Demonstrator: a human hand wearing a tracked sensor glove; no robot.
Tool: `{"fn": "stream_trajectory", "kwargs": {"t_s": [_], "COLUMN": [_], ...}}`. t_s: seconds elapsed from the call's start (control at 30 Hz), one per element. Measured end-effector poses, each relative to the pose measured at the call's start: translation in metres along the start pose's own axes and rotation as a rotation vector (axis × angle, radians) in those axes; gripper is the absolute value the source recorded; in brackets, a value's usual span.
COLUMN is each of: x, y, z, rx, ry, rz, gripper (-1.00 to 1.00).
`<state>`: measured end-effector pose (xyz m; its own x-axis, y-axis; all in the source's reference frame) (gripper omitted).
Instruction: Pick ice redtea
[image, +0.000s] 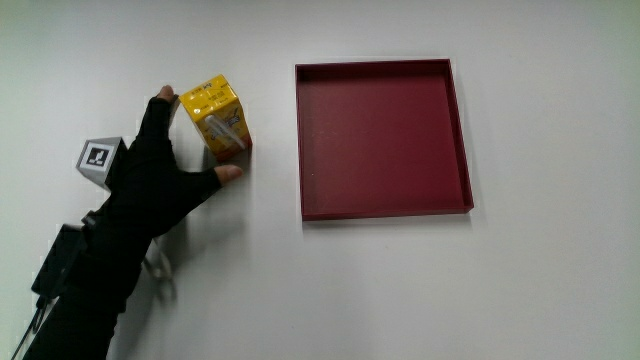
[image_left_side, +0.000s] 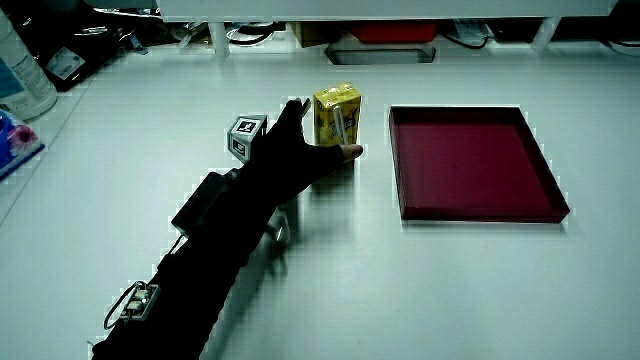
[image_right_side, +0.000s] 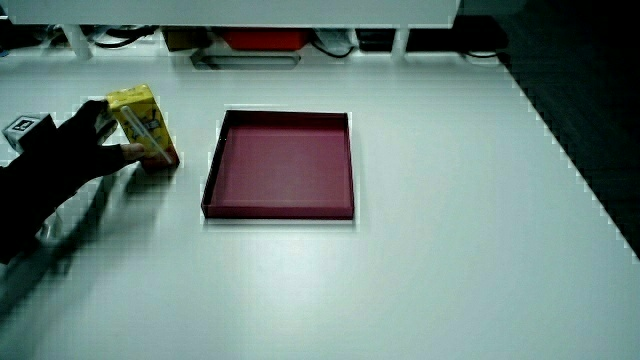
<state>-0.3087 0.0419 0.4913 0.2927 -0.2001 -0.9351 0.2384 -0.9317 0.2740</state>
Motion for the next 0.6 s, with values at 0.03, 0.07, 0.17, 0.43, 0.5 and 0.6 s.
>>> {"fn": "stream_trajectory", "kwargs": {"t_s": [0.03, 0.07, 0.17, 0.43, 0.5, 0.6], "x": [0.001, 0.003, -0.005, -0.003, -0.006, -0.004], "y": [0.002, 0.005, 0.013, 0.040, 0.047, 0.057], "z": [0.000, -0.001, -0.001, -0.004, -0.005, -0.008], "rx": [0.002, -0.001, 0.000, 0.008, 0.006, 0.016], "ry": [0.020, 0.007, 0.036, 0.012, 0.009, -0.001], "rz": [0.012, 0.010, 0.024, 0.044, 0.046, 0.102], "gripper": [0.00, 0.00, 0.00, 0.00, 0.00, 0.00]}}
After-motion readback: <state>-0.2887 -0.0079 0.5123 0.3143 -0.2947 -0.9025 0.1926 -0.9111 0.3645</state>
